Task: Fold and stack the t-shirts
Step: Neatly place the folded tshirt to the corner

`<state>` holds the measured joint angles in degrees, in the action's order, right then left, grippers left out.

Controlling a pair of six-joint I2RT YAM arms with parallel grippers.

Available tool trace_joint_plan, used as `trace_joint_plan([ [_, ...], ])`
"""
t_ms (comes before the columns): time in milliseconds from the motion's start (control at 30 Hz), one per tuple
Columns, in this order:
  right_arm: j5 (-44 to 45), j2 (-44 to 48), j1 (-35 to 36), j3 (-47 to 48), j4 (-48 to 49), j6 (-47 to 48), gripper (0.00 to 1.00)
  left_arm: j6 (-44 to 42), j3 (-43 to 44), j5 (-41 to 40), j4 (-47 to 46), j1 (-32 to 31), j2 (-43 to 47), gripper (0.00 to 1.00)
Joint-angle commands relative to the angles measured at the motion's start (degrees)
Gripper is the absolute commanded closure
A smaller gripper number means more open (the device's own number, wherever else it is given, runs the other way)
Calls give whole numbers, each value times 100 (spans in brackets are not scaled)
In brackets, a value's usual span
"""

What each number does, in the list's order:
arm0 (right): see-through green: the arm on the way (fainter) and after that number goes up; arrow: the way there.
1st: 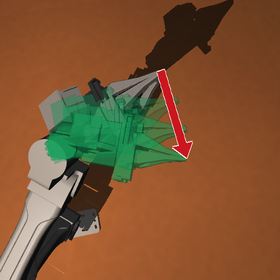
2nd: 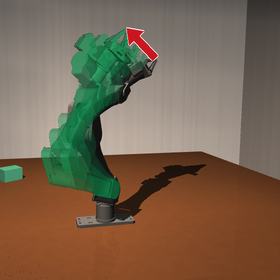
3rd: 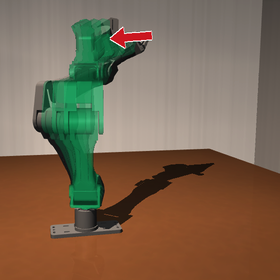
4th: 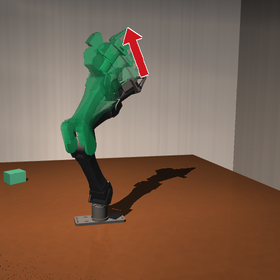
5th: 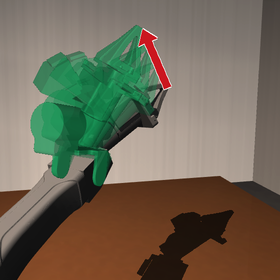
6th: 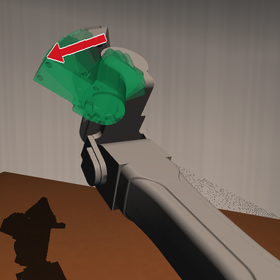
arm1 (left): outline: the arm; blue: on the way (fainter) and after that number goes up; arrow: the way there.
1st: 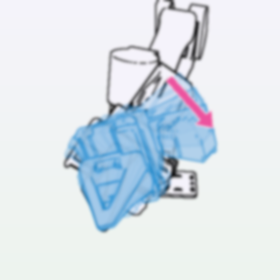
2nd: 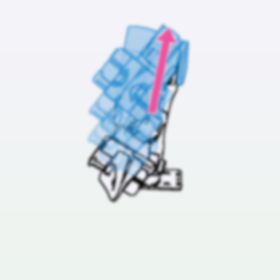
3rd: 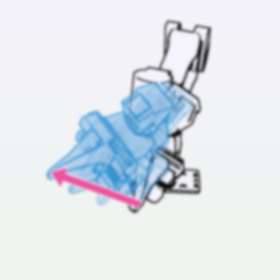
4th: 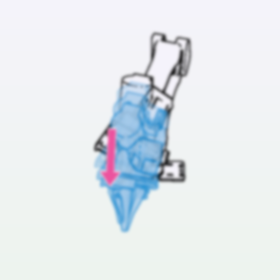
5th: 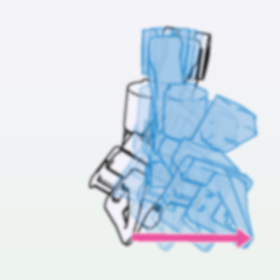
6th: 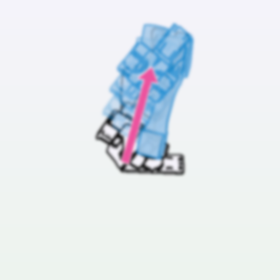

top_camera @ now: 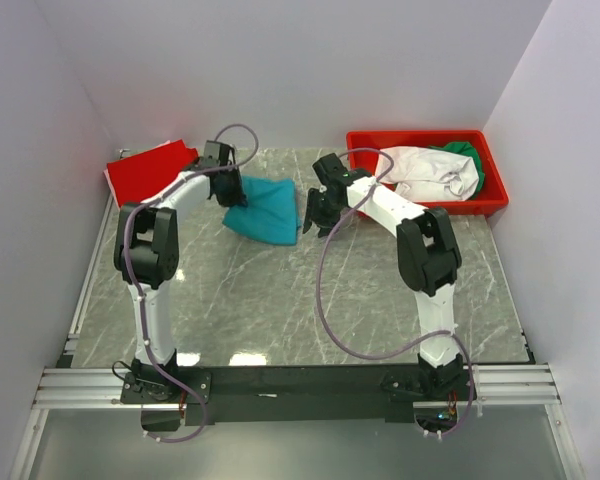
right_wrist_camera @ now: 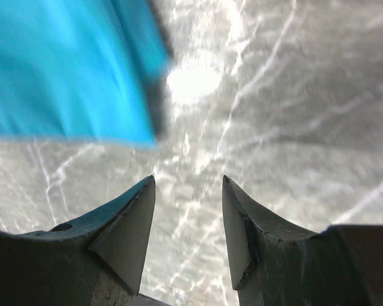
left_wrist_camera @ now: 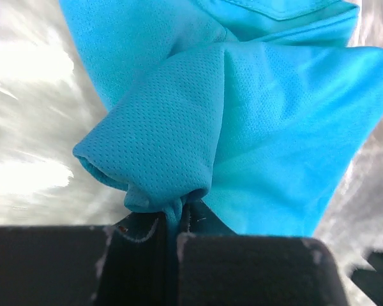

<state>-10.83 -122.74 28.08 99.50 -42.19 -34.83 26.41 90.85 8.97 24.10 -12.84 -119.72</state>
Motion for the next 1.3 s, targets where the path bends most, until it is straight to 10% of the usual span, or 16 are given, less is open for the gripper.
trace_joint_plan([
  [0, 274, 706, -39, -282, -79, 170, 46, -681, 879, -554, 664, 124, -147, 100],
  [600, 204, 1164, -39, -1047, 62, 46, 47, -1631, 3966, -1160, 1493, 739, -1334, 100],
  [1267, 230, 1340, -4, -1531, 36, -68, 48, -1526, 4169, -730, 1132, 2127, -1097, 100],
])
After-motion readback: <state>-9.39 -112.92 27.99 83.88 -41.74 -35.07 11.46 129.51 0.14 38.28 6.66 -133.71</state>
